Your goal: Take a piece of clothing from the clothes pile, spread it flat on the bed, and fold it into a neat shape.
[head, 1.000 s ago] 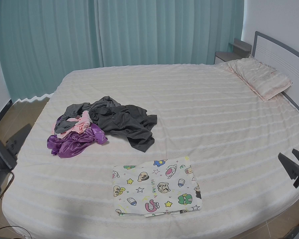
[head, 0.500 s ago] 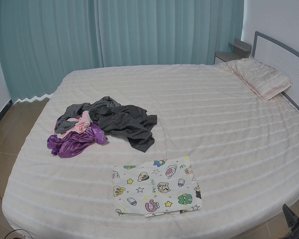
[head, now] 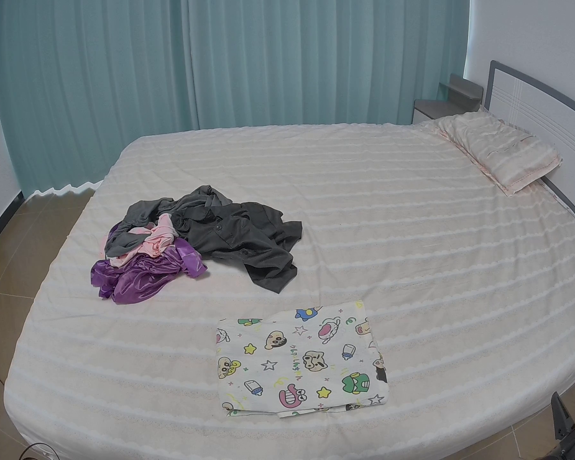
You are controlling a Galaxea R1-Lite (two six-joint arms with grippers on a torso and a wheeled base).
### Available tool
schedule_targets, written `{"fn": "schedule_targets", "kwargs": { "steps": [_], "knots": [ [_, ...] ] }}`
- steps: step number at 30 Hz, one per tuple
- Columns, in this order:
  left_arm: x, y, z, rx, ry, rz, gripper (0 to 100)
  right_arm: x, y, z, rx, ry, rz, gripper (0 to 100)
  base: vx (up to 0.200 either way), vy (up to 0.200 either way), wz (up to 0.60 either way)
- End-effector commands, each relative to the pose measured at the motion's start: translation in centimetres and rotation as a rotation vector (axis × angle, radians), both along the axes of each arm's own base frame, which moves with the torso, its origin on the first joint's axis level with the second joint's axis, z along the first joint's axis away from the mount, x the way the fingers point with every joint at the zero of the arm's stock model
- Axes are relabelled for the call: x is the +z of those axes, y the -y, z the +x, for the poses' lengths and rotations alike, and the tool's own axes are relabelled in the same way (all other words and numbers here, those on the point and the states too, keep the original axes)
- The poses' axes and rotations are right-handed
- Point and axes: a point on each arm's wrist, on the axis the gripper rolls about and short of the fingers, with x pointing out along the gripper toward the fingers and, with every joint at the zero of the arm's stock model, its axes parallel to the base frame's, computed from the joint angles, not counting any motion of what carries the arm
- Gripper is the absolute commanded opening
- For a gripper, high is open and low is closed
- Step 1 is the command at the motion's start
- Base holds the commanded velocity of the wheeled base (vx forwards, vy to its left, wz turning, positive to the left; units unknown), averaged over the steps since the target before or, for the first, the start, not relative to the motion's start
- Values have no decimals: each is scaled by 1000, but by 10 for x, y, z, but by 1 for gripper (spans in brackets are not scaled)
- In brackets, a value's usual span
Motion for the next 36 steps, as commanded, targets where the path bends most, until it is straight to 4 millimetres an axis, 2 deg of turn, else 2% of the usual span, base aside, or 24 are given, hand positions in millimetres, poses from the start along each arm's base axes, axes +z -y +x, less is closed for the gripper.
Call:
{"fn": "schedule_targets", "kwargs": {
  "steps": [1,2,3,6,13,20,24,33,36],
  "knots": [
    [-25,1,7,8,-2,19,100,-2,1,-1,-44,17,-2,100,0,0,0],
    [-25,1,7,8,-2,19,100,-2,1,-1,-44,17,-2,100,0,0,0],
    [-36,1,13,8,-2,22,100,-2,1,-1,-57,17,1,100,0,0,0],
    [-47,1,19,6,29,15,100,-3,1,-1,-58,15,41,100,0,0,0],
    [-47,1,19,6,24,15,100,-4,0,0,-47,21,56,100,0,0,0],
    [-58,1,21,-10,-79,17,100,-6,-3,3,97,53,100,100,0,0,0],
    [-58,2,21,-39,-83,20,100,-6,-4,3,125,51,108,100,0,0,0],
    [-59,5,22,-197,-86,32,100,-6,-5,3,194,42,149,100,0,0,0],
    [-59,8,22,-298,-82,1,100,-6,-5,3,190,41,156,100,0,0,0]
  ]
}}
